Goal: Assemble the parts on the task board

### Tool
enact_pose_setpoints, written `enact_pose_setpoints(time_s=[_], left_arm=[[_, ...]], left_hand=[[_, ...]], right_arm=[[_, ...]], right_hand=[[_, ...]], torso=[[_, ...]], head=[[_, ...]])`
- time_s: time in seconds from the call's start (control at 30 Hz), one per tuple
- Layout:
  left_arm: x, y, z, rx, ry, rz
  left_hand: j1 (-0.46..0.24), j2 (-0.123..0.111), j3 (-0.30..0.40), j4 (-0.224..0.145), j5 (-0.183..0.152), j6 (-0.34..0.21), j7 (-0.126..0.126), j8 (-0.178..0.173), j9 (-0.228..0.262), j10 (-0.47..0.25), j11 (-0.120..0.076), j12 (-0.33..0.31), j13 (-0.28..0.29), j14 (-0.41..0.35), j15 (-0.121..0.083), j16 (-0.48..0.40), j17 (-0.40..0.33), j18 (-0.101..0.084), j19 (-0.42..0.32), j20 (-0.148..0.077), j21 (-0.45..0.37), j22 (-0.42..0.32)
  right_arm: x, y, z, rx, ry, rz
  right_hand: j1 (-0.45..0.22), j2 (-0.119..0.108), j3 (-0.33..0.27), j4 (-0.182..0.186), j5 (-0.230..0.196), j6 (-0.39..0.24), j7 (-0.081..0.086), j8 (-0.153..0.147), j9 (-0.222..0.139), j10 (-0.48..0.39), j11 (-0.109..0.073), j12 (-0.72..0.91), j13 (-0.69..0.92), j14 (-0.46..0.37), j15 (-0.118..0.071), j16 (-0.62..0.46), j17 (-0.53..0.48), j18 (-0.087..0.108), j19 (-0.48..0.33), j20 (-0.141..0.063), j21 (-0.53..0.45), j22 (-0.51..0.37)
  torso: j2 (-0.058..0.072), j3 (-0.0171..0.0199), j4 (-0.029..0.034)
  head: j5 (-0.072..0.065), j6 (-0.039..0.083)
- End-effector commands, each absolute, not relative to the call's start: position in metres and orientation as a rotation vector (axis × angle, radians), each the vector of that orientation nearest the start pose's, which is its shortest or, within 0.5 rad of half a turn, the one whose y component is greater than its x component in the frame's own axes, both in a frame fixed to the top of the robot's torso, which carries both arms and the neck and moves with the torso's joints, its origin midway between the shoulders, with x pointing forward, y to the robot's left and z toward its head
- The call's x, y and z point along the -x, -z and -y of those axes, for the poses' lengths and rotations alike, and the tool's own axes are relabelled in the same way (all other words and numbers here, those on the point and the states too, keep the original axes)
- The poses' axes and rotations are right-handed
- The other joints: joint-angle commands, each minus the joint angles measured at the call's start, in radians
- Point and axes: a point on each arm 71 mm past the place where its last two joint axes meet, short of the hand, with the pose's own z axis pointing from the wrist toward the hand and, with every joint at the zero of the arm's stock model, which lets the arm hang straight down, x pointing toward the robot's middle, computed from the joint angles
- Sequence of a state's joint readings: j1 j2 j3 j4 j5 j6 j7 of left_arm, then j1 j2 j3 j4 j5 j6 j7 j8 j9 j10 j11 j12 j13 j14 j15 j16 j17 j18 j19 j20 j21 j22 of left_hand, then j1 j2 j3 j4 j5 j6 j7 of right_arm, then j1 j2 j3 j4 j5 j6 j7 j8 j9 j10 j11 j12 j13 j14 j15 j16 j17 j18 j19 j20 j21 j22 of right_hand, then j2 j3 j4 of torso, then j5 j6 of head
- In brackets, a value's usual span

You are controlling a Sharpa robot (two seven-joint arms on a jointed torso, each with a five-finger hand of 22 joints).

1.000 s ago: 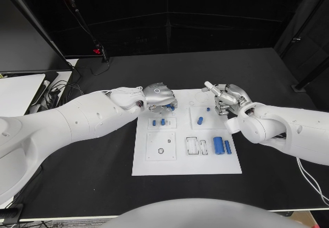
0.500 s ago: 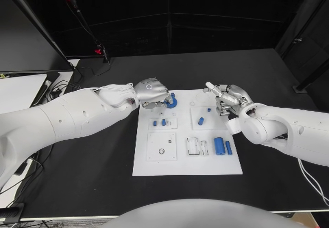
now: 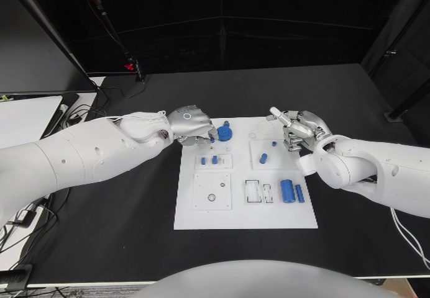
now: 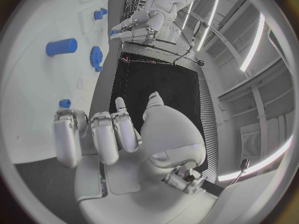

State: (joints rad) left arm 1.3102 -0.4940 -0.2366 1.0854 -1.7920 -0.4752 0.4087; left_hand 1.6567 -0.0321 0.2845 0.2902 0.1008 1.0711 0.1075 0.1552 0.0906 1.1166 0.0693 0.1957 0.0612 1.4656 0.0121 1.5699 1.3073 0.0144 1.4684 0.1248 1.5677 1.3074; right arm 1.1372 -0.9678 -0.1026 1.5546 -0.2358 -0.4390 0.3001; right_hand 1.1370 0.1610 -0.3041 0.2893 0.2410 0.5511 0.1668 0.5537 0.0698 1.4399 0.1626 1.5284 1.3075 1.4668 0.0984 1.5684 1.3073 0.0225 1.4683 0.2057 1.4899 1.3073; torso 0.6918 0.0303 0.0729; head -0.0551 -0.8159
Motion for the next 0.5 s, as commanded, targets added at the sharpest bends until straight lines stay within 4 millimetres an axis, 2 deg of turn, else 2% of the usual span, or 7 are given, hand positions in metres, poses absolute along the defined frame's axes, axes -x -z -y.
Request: enact_pose_setpoints(time_s=[0.03, 0.13, 0.5], left_arm=[[-0.5251, 0.2048, -0.1193, -0.979, 0.719, -1.353], [-0.5261, 0.2067, -0.1197, -0.982, 0.716, -1.367], [-0.5269, 0.2128, -0.1192, -0.988, 0.712, -1.409]], left_hand=[[-0.003, -0.002, 0.007, 0.0, 0.004, 0.048, 0.004, 0.002, 0.023, 0.004, -0.001, -0.007, -0.001, 0.105, 0.004, 0.001, 0.263, -0.014, 0.102, -0.004, 0.003, 0.263], [-0.003, -0.002, 0.011, 0.0, 0.004, 0.048, 0.004, 0.001, 0.023, 0.004, -0.001, -0.01, -0.002, 0.105, 0.004, 0.001, 0.263, -0.014, 0.102, -0.004, 0.003, 0.263], [-0.004, -0.003, 0.015, 0.0, 0.004, 0.046, 0.004, -0.001, 0.023, 0.003, 0.0, -0.015, -0.002, 0.105, 0.004, 0.001, 0.263, -0.014, 0.102, -0.004, 0.003, 0.263]], right_arm=[[-0.4605, 0.2264, 0.2672, -1.016, -1.196, -1.538], [-0.4604, 0.2265, 0.2675, -1.017, -1.196, -1.538], [-0.4603, 0.2265, 0.2672, -1.017, -1.197, -1.54]], right_hand=[[0.008, -0.003, -0.007, 0.0, 0.004, -0.006, 0.068, 0.003, -0.001, -0.003, 0.0, -0.004, 0.143, 0.104, 0.005, 0.002, 0.263, 0.009, 0.002, 0.007, -0.006, 0.222], [0.008, -0.003, -0.007, 0.0, 0.004, -0.007, 0.068, 0.003, -0.001, -0.003, 0.0, -0.004, 0.143, 0.104, 0.005, 0.002, 0.263, 0.009, 0.002, 0.007, -0.007, 0.222], [0.007, -0.003, -0.007, 0.001, 0.005, -0.007, 0.068, 0.003, -0.001, -0.004, 0.0, -0.004, 0.143, 0.104, 0.005, 0.002, 0.263, 0.009, 0.002, 0.007, -0.007, 0.222]], torso=[[0.001, -0.0011, -0.0028], [0.0, 0.0002, -0.0017], [0.001, 0.0006, -0.0014]], head=[[0.002, -0.002], [0.0, -0.004], [0.001, -0.007]])
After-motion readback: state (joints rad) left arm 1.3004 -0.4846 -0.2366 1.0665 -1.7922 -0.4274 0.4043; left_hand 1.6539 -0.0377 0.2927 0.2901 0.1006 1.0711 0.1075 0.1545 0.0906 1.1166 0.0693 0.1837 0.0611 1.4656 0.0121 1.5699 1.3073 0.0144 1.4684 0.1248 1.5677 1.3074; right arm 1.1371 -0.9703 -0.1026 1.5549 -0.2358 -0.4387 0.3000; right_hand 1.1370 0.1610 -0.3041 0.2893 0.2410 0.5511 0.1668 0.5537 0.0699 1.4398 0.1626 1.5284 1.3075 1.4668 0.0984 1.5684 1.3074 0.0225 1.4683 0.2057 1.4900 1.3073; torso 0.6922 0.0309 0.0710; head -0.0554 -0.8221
